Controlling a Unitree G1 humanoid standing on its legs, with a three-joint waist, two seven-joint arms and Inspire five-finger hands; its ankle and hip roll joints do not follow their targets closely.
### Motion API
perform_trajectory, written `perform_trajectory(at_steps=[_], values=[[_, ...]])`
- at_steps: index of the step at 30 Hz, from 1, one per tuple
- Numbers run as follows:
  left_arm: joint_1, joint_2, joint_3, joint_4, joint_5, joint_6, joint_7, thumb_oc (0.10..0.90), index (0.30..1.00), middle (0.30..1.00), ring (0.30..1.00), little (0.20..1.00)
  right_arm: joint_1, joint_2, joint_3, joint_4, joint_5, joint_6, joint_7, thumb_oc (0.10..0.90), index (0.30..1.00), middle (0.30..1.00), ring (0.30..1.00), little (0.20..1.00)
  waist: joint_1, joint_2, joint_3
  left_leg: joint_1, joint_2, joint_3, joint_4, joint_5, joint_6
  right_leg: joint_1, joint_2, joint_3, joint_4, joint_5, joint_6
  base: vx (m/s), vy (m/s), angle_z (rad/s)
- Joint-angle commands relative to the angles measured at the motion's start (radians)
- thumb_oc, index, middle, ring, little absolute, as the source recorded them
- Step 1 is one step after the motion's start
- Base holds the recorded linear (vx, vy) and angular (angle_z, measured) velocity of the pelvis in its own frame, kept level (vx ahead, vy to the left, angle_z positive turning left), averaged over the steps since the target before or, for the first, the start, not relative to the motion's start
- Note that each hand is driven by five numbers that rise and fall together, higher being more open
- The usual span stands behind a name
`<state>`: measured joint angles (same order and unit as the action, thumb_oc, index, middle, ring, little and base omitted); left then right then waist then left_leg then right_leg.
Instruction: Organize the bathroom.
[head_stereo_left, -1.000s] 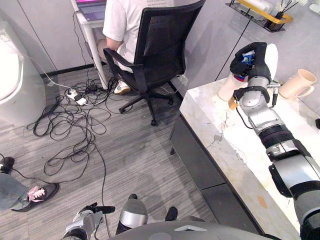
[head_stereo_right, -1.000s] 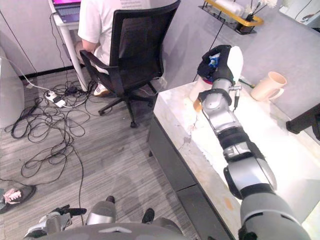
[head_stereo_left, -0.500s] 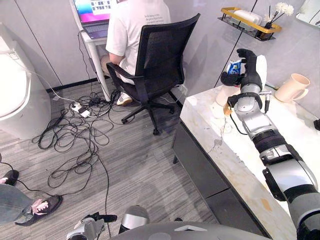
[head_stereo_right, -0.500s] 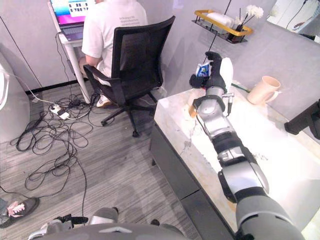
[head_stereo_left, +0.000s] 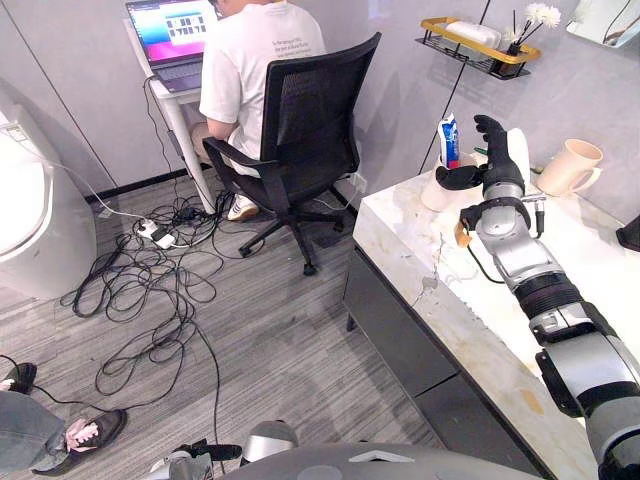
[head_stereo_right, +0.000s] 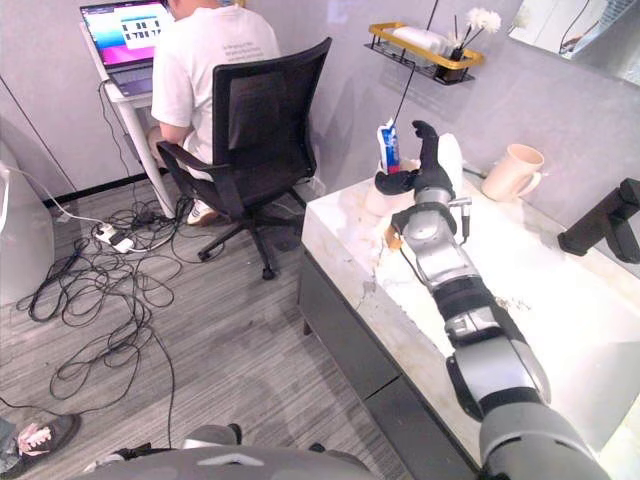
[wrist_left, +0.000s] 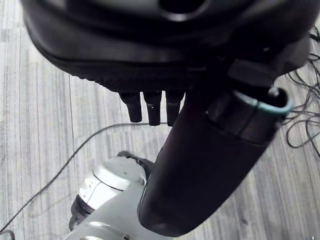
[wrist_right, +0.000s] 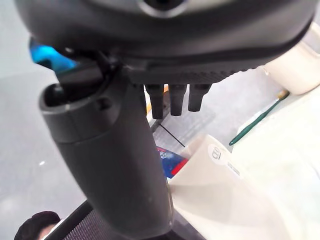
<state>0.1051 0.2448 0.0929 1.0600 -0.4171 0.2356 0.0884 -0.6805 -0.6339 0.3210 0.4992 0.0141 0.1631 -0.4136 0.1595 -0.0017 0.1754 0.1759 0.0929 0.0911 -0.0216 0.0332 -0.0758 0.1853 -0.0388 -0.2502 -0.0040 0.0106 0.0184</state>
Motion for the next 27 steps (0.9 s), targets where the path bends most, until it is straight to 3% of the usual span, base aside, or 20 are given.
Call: perform_trajectory(at_steps=[1,6,13,20,27], values=[[0.019,0.022,-0.044,0.025,0.046,-0.046,-0.023,0.8,0.9,0.9,0.9,0.9,-0.092,-0.15,-0.079,-0.108,-0.051,-0.078,-0.05,0.8,0.9,0.9,0.9,0.9,-0.01,-0.055,-0.092,-0.03,0.066,0.019,0.031,-0.044,-0.059,0.017,-0.09,0.006,0.017,-0.096,0.069,-0.05,0.027,-0.13],[0.046,0.016,-0.015,0.01,0.059,-0.076,-0.061,0.8,0.9,0.9,0.9,0.9,-0.007,-0.329,-0.213,-0.25,-0.038,-0.128,-0.057,0.8,0.9,0.9,0.9,0.9,-0.056,-0.075,-0.116,-0.027,0.053,0.048,0.004,-0.053,-0.047,-0.004,-0.08,0.024,-0.013,-0.086,0.071,-0.13,0.056,-0.09],[0.058,0.006,-0.021,-0.014,0.023,-0.115,-0.082,0.8,0.9,0.9,0.9,0.9,0.077,-0.465,-0.381,-0.361,0.054,-0.181,-0.131,0.8,0.9,0.9,0.9,0.9,-0.099,-0.089,-0.139,-0.022,0.042,0.077,-0.019,-0.059,-0.04,-0.021,-0.07,0.044,-0.035,-0.077,0.072,-0.07,0.041,-0.12],[0.059,-0.001,-0.039,-0.058,-0.024,-0.126,-0.082,0.8,0.9,0.9,0.9,0.9,0.262,-0.557,-0.637,-0.317,0.053,-0.057,-0.33,0.8,0.9,0.9,0.9,0.9,-0.143,-0.094,-0.153,-0.018,0.029,0.103,-0.044,-0.065,-0.032,-0.04,-0.062,0.07,-0.047,-0.071,0.072,-0.07,0.057,-0.11],[0.043,0.006,-0.035,-0.058,-0.078,-0.122,-0.088,0.8,0.9,0.9,0.9,0.9,0.568,-0.508,-0.947,-0.183,0.147,0.053,-0.506,0.8,0.9,0.9,0.9,0.9,-0.183,-0.099,-0.154,-0.017,0.02,0.145,-0.058,-0.075,-0.027,-0.057,-0.058,0.092,-0.076,-0.046,0.083,-0.08,0.037,-0.09]])
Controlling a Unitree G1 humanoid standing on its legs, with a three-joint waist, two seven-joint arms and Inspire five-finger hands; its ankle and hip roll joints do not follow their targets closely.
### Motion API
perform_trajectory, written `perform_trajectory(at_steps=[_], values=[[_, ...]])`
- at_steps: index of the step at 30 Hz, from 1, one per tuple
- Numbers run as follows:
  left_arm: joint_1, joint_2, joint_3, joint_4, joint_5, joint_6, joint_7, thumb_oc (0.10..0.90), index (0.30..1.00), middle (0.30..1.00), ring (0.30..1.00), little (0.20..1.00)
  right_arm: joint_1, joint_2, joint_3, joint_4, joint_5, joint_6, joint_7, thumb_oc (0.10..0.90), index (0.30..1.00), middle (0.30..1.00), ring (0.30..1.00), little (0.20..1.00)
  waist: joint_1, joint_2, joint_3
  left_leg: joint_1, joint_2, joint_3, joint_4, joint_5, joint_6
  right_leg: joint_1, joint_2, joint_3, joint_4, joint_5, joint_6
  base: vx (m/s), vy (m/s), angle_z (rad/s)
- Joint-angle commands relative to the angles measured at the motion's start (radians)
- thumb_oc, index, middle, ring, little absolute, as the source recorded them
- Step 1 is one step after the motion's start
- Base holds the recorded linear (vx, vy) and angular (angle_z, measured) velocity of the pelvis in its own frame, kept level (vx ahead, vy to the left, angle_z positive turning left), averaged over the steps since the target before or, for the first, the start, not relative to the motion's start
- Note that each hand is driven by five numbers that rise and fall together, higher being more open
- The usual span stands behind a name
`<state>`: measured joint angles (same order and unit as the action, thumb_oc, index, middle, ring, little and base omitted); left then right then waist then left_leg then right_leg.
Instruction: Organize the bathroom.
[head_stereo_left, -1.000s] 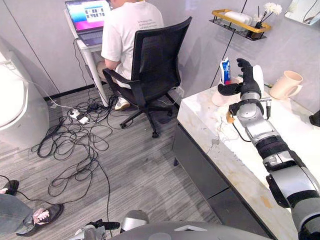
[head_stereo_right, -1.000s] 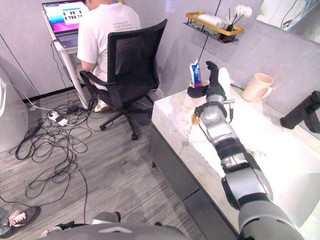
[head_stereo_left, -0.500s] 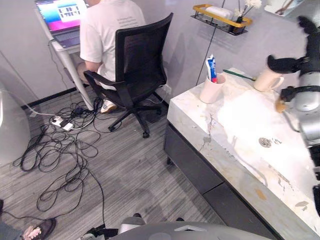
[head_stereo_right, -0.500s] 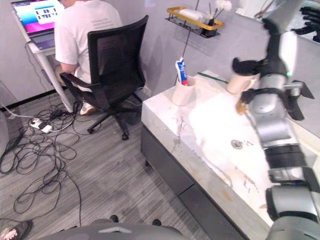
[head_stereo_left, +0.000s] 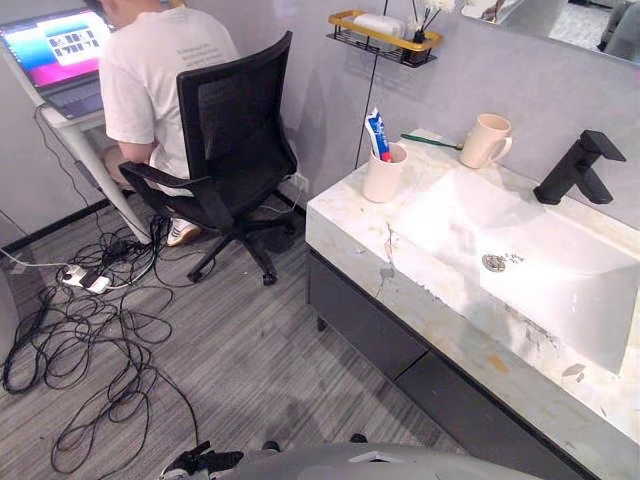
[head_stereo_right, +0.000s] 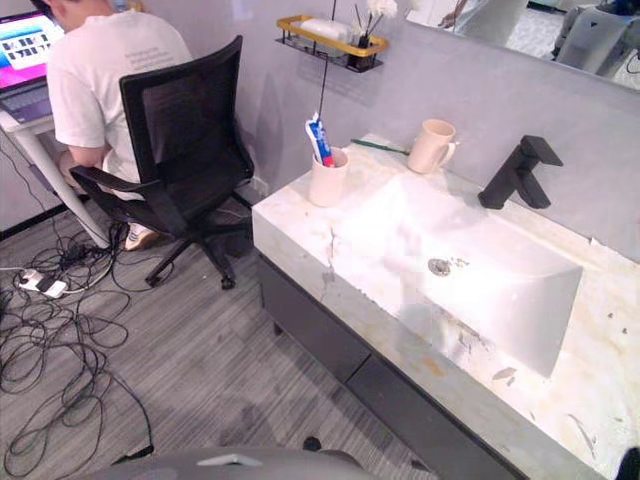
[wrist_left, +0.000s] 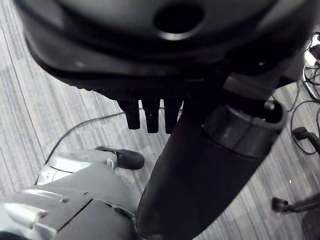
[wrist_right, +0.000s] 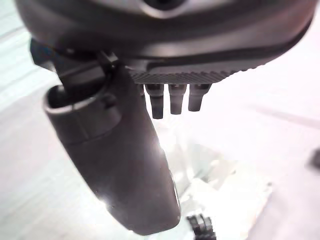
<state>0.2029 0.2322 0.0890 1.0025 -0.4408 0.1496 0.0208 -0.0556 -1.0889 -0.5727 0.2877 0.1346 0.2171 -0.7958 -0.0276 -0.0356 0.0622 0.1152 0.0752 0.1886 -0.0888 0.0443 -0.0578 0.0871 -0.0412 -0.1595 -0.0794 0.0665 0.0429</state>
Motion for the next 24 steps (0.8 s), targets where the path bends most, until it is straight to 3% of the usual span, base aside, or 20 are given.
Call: perform_trajectory(at_steps=[1,3,8,19,20,24], values=[[-0.058,0.02,-0.031,0.001,-0.055,-0.036,-0.023,0.8,0.9,0.9,0.9,0.9,-0.045,-0.049,-0.064,0.036,0.031,0.007,-0.137,0.8,0.9,0.9,0.9,0.9,0.003,-0.066,-0.041,0.043,0.037,0.05,0.009,-0.086,-0.045,0.04,-0.056,0.002,-0.002,-0.101,0.059,-0.07,0.024,-0.07],[-0.073,0.026,-0.02,0.012,-0.07,-0.039,-0.028,0.8,0.9,0.9,0.9,0.9,0.021,-0.018,-0.122,0.088,0.083,0.045,-0.206,0.8,0.9,0.9,0.9,0.9,-0.018,-0.065,-0.041,0.043,0.036,0.067,0.005,-0.089,-0.045,0.028,-0.054,0.013,-0.006,-0.093,0.063,-0.06,0.027,-0.16],[-0.096,0.039,-0.002,0.038,-0.088,-0.049,-0.043,0.8,0.9,0.9,0.9,0.9,0.134,0.023,-0.211,0.199,0.203,0.054,-0.27,0.8,0.9,0.9,0.9,0.9,-0.049,-0.062,-0.041,0.038,0.034,0.091,0.002,-0.09,-0.043,0.006,-0.052,0.034,-0.008,-0.081,0.069,-0.05,0.023,-0.17],[-0.139,0.072,0.041,0.111,-0.103,-0.047,-0.067,0.8,0.9,0.9,0.9,0.9,0.302,0.124,-0.253,0.49,0.381,0.069,-0.205,0.8,0.9,0.9,0.9,0.9,-0.098,-0.06,-0.04,0.035,0.025,0.126,0.002,-0.095,-0.031,-0.029,-0.042,0.083,-0.008,-0.063,0.079,-0.03,0.007,-0.14],[-0.142,0.073,0.043,0.116,-0.104,-0.048,-0.069,0.8,0.9,0.9,0.9,0.9,0.308,0.135,-0.252,0.516,0.393,0.06,-0.193,0.8,0.9,0.9,0.9,0.9,-0.1,-0.059,-0.039,0.035,0.025,0.127,0.002,-0.095,-0.03,-0.03,-0.042,0.085,-0.008,-0.062,0.08,-0.01,0.0,-0.06],[-0.173,0.081,0.064,0.181,-0.1,-0.065,-0.093,0.8,0.9,0.9,0.9,0.9,0.332,0.258,-0.229,0.765,0.504,-0.074,-0.08,0.8,0.9,0.9,0.9,0.9,-0.111,-0.055,-0.039,0.039,0.025,0.14,0.002,-0.097,-0.025,-0.039,-0.034,0.101,-0.008,-0.058,0.085,-0.01,-0.001,0.02]])
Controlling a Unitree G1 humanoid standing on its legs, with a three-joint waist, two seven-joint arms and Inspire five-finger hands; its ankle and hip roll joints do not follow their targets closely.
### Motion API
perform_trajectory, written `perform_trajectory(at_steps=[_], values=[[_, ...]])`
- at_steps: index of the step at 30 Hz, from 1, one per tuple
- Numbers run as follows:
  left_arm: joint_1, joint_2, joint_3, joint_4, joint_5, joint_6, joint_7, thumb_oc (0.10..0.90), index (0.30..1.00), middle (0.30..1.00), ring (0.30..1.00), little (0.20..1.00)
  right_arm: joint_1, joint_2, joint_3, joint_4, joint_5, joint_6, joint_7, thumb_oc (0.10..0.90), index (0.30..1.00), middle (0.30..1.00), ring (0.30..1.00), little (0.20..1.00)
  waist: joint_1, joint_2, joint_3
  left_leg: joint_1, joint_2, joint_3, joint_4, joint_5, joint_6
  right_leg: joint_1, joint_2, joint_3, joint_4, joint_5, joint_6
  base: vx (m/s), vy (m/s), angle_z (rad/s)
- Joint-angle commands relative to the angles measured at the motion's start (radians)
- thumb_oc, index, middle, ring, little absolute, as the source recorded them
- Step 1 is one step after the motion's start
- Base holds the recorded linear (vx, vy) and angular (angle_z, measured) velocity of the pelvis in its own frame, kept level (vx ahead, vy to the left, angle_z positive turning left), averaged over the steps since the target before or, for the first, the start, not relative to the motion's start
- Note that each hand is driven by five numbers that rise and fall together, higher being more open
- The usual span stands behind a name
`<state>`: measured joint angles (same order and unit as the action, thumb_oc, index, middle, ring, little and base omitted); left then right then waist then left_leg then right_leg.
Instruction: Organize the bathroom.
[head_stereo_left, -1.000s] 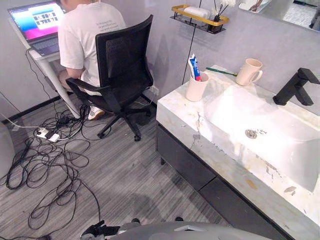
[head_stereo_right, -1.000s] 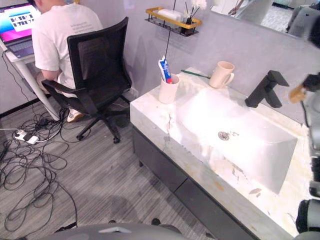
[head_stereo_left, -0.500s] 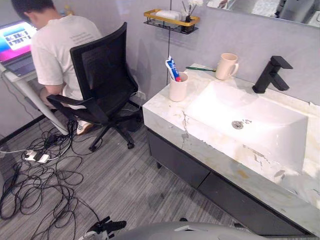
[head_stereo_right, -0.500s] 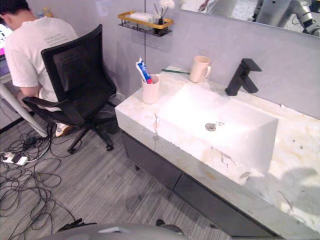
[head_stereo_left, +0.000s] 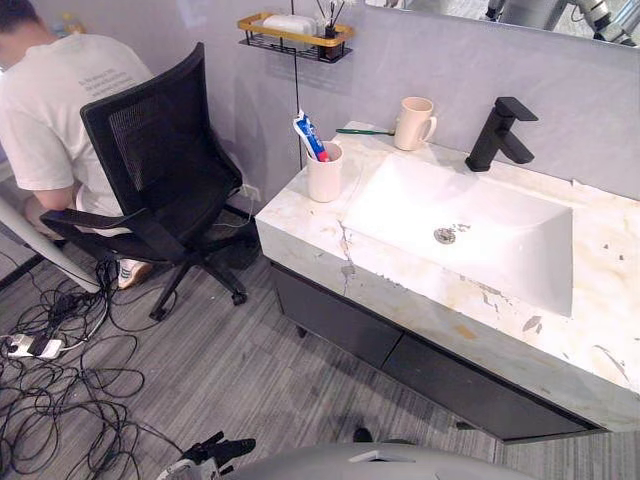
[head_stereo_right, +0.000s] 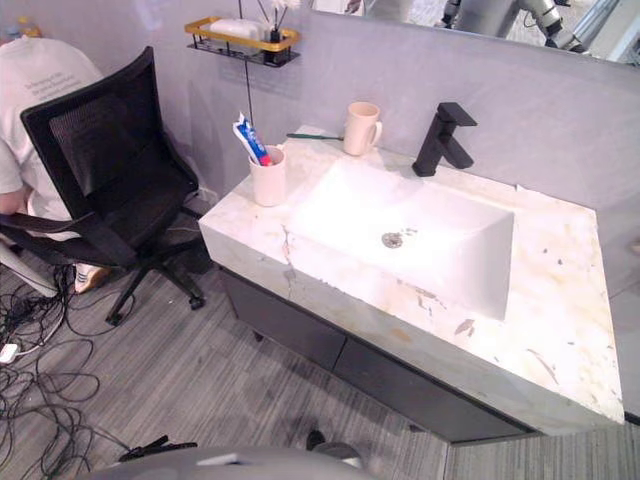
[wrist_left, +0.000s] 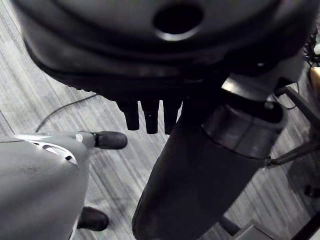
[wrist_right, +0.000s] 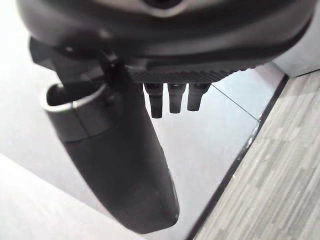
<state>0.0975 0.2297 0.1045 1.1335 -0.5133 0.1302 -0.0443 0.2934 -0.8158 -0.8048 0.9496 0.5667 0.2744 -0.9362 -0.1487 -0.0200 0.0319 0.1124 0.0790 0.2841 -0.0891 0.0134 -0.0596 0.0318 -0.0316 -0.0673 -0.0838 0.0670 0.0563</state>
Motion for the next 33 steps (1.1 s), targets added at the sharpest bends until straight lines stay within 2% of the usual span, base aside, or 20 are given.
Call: perform_trajectory(at_steps=[1,2,8,14,17,18,19,20,22,23,26,28,33], values=[[-0.072,0.085,0.051,0.058,-0.027,-0.048,-0.03,0.8,0.9,0.9,0.9,0.9,-0.016,-0.001,0.008,0.123,0.077,-0.128,0.071,0.8,0.9,0.9,0.9,0.9,0.009,-0.07,-0.008,0.042,0.021,0.046,0.002,-0.066,-0.023,0.015,-0.042,0.011,-0.003,-0.057,0.072,0.0,0.0,0.0],[-0.082,0.087,0.06,0.079,-0.026,-0.054,-0.037,0.8,0.9,0.9,0.9,0.9,-0.017,0.05,0.037,0.19,0.09,-0.166,0.119,0.8,0.9,0.9,0.9,0.9,0.005,-0.068,-0.007,0.045,0.02,0.051,0.002,-0.068,-0.02,0.012,-0.039,0.017,-0.003,-0.056,0.072,-0.01,0.005,-0.12],[-0.111,0.09,0.077,0.108,-0.026,-0.044,-0.039,0.8,0.9,0.9,0.9,0.9,-0.049,0.174,0.144,0.267,0.105,-0.184,0.172,0.8,0.9,0.9,0.9,0.9,-0.008,-0.058,-0.011,0.05,0.022,0.064,0.002,-0.071,-0.016,0.003,-0.033,0.033,-0.003,-0.052,0.076,-0.01,0.003,-0.11],[-0.137,0.086,0.082,0.136,-0.046,-0.03,-0.028,0.8,0.9,0.9,0.9,0.9,-0.088,0.3,0.258,0.322,0.096,-0.26,0.214,0.8,0.9,0.9,0.9,0.9,-0.02,-0.043,-0.017,0.059,0.019,0.075,0.002,-0.076,-0.01,-0.003,-0.028,0.054,-0.003,-0.049,0.081,0.0,0.011,-0.1],[-0.139,0.075,0.073,0.138,-0.055,-0.028,-0.017,0.8,0.9,0.9,0.9,0.9,-0.111,0.352,0.336,0.322,0.058,-0.234,0.304,0.8,0.9,0.9,0.9,0.9,-0.019,-0.04,-0.016,0.065,0.018,0.076,0.002,-0.08,-0.007,-0.002,-0.028,0.056,-0.003,-0.05,0.08,0.0,0.0,0.0],[-0.142,0.069,0.066,0.137,-0.055,-0.027,-0.008,0.8,0.9,0.9,0.9,0.9,-0.12,0.378,0.381,0.332,0.048,-0.205,0.391,0.8,0.9,0.9,0.9,0.9,-0.016,-0.04,-0.017,0.066,0.017,0.073,0.002,-0.08,-0.007,-0.001,-0.027,0.056,-0.003,-0.05,0.08,0.0,0.0,0.0],[-0.142,0.064,0.063,0.133,-0.055,-0.025,-0.002,0.8,0.9,0.9,0.9,0.9,-0.126,0.396,0.407,0.329,0.045,-0.197,0.432,0.8,0.9,0.9,0.9,0.9,-0.013,-0.04,-0.016,0.067,0.017,0.072,0.002,-0.081,-0.006,0.0,-0.028,0.054,-0.003,-0.05,0.079,0.0,0.0,0.0],[-0.143,0.053,0.055,0.131,-0.054,-0.03,0.006,0.8,0.9,0.9,0.9,0.9,-0.139,0.439,0.478,0.33,0.015,-0.158,0.516,0.8,0.9,0.9,0.9,0.9,-0.007,-0.04,-0.014,0.07,0.016,0.067,0.002,-0.082,-0.004,0.002,-0.029,0.05,-0.003,-0.049,0.078,0.0,0.0,0.0],[-0.143,0.052,0.054,0.131,-0.054,-0.03,0.007,0.8,0.9,0.9,0.9,0.9,-0.14,0.442,0.484,0.331,0.011,-0.155,0.525,0.8,0.9,0.9,0.9,0.9,-0.007,-0.041,-0.014,0.071,0.016,0.066,0.002,-0.082,-0.004,0.002,-0.029,0.049,-0.003,-0.049,0.078,0.0,0.0,0.0],[-0.147,0.038,0.041,0.125,-0.05,-0.032,0.018,0.8,0.9,0.9,0.9,0.9,-0.154,0.48,0.568,0.341,-0.097,-0.096,0.683,0.8,0.9,0.9,0.9,0.9,0.005,-0.041,-0.012,0.071,0.014,0.056,0.002,-0.082,-0.002,0.006,-0.032,0.038,-0.003,-0.049,0.077,0.0,0.0,0.0],[-0.147,0.026,0.028,0.116,-0.033,-0.033,0.021,0.8,0.9,0.9,0.9,0.9,-0.165,0.514,0.643,0.361,-0.145,-0.042,0.875,0.8,0.9,0.9,0.9,0.9,0.022,-0.041,-0.01,0.07,0.012,0.042,0.002,-0.082,-0.001,0.013,-0.034,0.025,-0.003,-0.051,0.076,0.01,-0.014,0.03],[-0.145,0.013,0.016,0.117,-0.018,-0.041,0.024,0.8,0.9,0.9,0.9,0.9,-0.171,0.538,0.684,0.378,-0.166,-0.017,0.925,0.8,0.9,0.9,0.9,0.9,0.033,-0.04,-0.008,0.069,0.01,0.033,0.002,-0.081,-0.002,0.017,-0.036,0.016,-0.003,-0.052,0.075,0.0,-0.014,0.08],[-0.133,0.0,0.01,0.109,0.009,-0.047,0.023,0.8,0.9,0.9,0.9,0.9,-0.175,0.558,0.713,0.394,-0.174,-0.027,0.939,0.8,0.9,0.9,0.9,0.9,0.051,-0.037,-0.005,0.07,0.007,0.017,0.002,-0.079,-0.001,0.027,-0.036,0.003,-0.003,-0.054,0.075,0.0,-0.009,0.13]])
